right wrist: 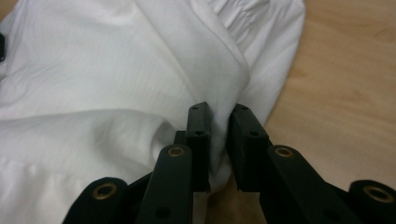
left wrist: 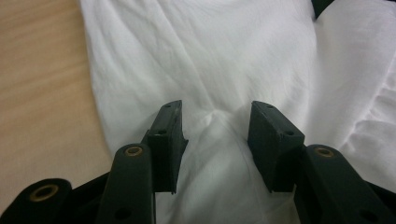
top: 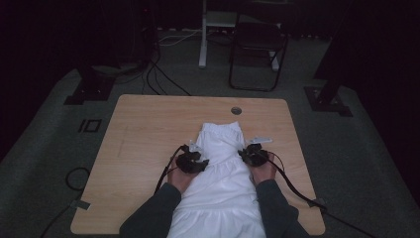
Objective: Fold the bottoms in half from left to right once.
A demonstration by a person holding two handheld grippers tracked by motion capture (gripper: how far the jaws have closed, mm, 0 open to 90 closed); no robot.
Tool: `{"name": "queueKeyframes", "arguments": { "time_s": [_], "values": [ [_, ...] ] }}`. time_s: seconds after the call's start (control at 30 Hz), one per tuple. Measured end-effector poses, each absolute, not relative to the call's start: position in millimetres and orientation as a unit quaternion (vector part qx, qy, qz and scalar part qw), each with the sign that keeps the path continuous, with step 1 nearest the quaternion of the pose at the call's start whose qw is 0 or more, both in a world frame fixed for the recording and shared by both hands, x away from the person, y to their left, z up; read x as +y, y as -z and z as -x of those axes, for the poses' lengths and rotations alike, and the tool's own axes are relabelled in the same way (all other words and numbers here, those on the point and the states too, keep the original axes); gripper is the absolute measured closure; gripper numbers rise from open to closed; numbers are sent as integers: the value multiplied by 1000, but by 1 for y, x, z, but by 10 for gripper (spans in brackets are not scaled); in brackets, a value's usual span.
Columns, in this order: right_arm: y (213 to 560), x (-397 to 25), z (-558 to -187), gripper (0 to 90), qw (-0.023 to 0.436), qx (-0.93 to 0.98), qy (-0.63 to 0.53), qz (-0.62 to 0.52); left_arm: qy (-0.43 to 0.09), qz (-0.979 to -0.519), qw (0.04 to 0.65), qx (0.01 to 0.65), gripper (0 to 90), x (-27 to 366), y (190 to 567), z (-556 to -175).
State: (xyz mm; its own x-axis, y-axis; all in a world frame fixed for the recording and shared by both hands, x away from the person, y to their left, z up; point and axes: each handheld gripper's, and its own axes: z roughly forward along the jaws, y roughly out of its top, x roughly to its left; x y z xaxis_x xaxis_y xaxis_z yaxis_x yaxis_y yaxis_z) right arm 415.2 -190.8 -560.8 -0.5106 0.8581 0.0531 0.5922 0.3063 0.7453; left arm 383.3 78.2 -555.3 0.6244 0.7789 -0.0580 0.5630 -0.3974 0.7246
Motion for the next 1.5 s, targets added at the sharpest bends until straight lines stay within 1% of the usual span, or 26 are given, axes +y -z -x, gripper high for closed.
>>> {"name": "queueKeyframes", "arguments": {
  "time_s": [0.03, 0.07, 0.13, 0.2, 0.23, 0.27, 0.33, 0.47, 0.5, 0.67, 0.7, 0.73, 0.77, 0.8, 0.83, 0.87, 0.93, 0.97, 1.03, 1.07, 1.13, 1.2, 1.23, 1.33, 1.43, 1.5],
  "values": [
    [560, -191, -411, 783, 178, 792, -365, -457, -153, -825, 369, 399, 556, 78, 557, -370],
    [558, -191, -401, 740, 167, 803, -357, -447, -156, -827, 368, 395, 556, 78, 557, -365],
    [556, -193, -395, 656, 160, 811, -356, -436, -159, -828, 370, 391, 556, 78, 558, -359],
    [550, -198, -393, 587, 166, 802, -374, -436, -160, -826, 372, 392, 556, 78, 559, -358],
    [550, -198, -393, 587, 166, 802, -374, -436, -160, -826, 372, 392, 555, 78, 559, -358],
    [535, -205, -397, 544, 173, 774, -419, -443, -157, -826, 373, 392, 555, 79, 559, -359],
    [526, -206, -403, 545, 181, 762, -430, -450, -157, -827, 373, 391, 555, 79, 559, -359],
    [523, -200, -419, 546, 161, 764, -431, -453, -155, -827, 374, 390, 553, 79, 559, -360],
    [530, -191, -431, 538, 130, 776, -419, -453, -156, -826, 376, 390, 553, 79, 560, -359],
    [548, -177, -443, 551, 112, 802, -363, -461, -156, -826, 377, 390, 551, 80, 560, -359],
    [549, -175, -445, 685, 115, 809, -352, -457, -156, -825, 378, 390, 551, 80, 560, -359],
    [548, -174, -444, 750, 129, 813, -345, -451, -157, -825, 378, 389, 551, 80, 560, -359],
    [543, -173, -441, 796, 160, 814, -338, -444, -157, -825, 379, 390, 550, 80, 560, -359],
    [543, -173, -441, 796, 160, 814, -338, -444, -157, -825, 379, 390, 549, 80, 560, -359],
    [538, -174, -439, 807, 199, 810, -335, -439, -158, -825, 379, 388, 549, 80, 560, -359],
    [525, -179, -436, 811, 251, 789, -347, -440, -156, -825, 382, 386, 541, 79, 561, -359],
    [519, -180, -438, 809, 278, 785, -350, -428, -157, -825, 382, 385, 525, 77, 561, -359],
    [520, -179, -441, 802, 281, 790, -347, -421, -160, -825, 381, 386, 520, 77, 561, -359],
    [528, -176, -449, 741, 282, 795, -332, -423, -159, -824, 382, 388, 515, 77, 561, -359],
    [534, -176, -453, 680, 279, 792, -327, -434, -158, -823, 382, 389, 511, 77, 561, -359],
    [544, -178, -461, 567, 253, 785, -334, -456, -158, -823, 382, 389, 508, 78, 561, -359],
    [548, -181, -463, 497, 235, 775, -348, -473, -157, -823, 382, 390, 506, 78, 561, -359],
    [549, -183, -464, 442, 226, 772, -353, -478, -157, -823, 382, 390, 504, 78, 561, -359],
    [548, -190, -464, 377, 210, 759, -376, -488, -158, -823, 382, 391, 504, 78, 561, -359],
    [547, -194, -464, 290, 187, 747, -404, -494, -158, -823, 382, 390, 504, 77, 561, -359],
    [550, -192, -466, 266, 176, 755, -400, -490, -158, -823, 382, 390, 504, 77, 561, -359]
  ]
}}
